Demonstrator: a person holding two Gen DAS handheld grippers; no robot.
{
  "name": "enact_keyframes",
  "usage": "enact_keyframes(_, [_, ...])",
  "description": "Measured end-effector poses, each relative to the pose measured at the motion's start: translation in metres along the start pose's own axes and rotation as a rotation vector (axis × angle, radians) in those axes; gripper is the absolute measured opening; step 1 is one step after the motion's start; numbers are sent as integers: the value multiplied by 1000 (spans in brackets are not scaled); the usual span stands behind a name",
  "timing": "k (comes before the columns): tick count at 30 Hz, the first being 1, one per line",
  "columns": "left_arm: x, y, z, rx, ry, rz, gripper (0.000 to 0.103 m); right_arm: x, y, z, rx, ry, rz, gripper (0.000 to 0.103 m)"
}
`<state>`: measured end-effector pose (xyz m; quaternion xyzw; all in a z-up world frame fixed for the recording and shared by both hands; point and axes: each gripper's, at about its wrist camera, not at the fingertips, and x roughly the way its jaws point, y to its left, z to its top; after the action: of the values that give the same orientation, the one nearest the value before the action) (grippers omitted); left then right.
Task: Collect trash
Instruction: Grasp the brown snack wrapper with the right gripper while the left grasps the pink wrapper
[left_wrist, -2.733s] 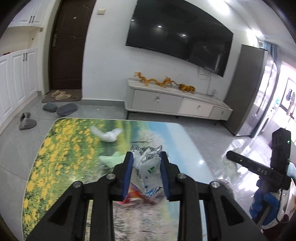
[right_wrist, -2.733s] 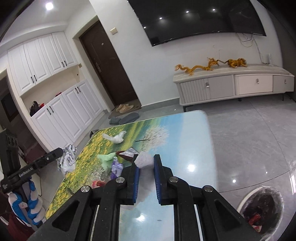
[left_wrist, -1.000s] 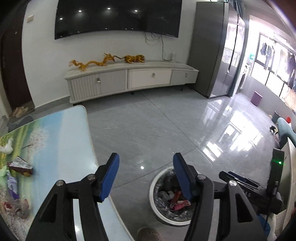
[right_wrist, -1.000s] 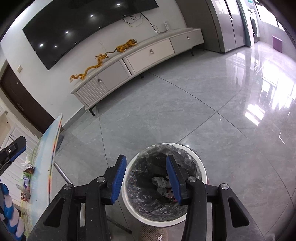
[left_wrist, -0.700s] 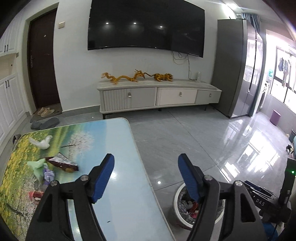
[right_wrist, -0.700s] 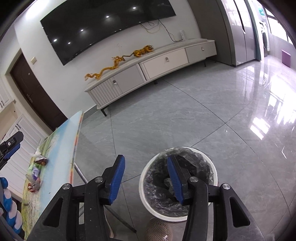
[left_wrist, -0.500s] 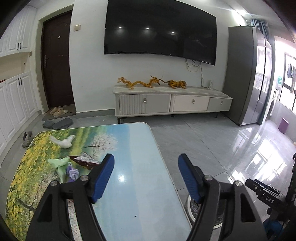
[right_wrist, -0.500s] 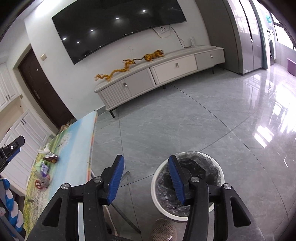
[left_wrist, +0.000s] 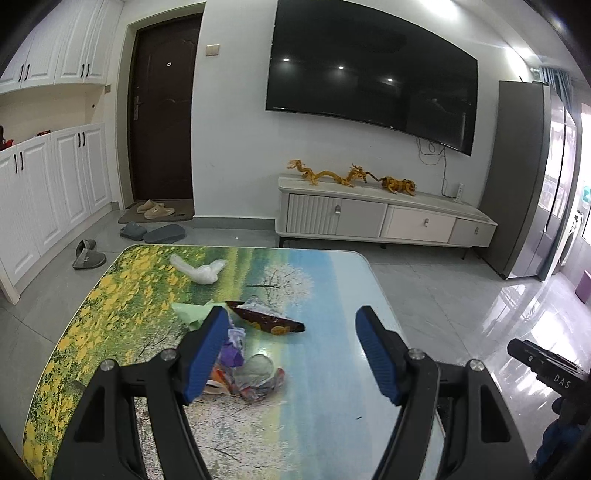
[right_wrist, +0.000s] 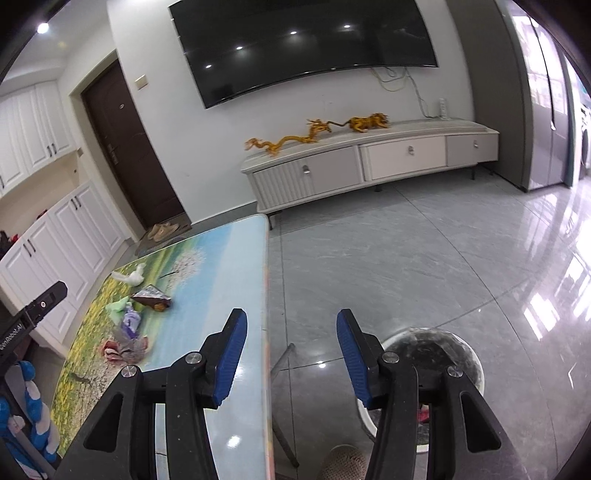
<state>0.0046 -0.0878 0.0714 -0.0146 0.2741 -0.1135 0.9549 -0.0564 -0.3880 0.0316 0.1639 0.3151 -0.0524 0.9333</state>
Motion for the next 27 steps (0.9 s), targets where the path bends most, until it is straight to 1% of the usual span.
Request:
enact_keyframes(6, [9, 73, -26, -64, 44, 43, 71, 31, 36, 4, -71, 39, 50, 48])
enact_keyframes(7, [11, 84, -31, -72, 59, 54, 74, 36, 41, 3, -78, 47, 60, 49])
enact_keyframes(8, [13, 96, -38, -82, 75, 63, 75, 44, 46, 4, -85, 57, 71, 48])
enact_keyframes(10, [19, 115, -48, -94, 108, 75, 76, 58, 55, 4, -99, 77, 91, 49])
enact_keyframes(12, [28, 127, -58, -104, 153, 68, 76, 71, 63, 3, -113, 97, 111, 48])
enact_keyframes(14, [38, 130, -64, -94, 183, 57, 75, 89, 74, 4, -132, 121, 135, 49])
enact_keyframes(19, [66, 123, -65, -87, 237, -15, 75, 124, 104, 8, -189, 162, 195, 49])
enact_keyframes(23, [90, 121, -60, -78, 262, -39, 75, 150, 126, 13, -226, 187, 244, 49])
enact_keyframes(27, [112, 121, -61, -75, 285, -39, 75, 179, 150, 19, -264, 213, 290, 49])
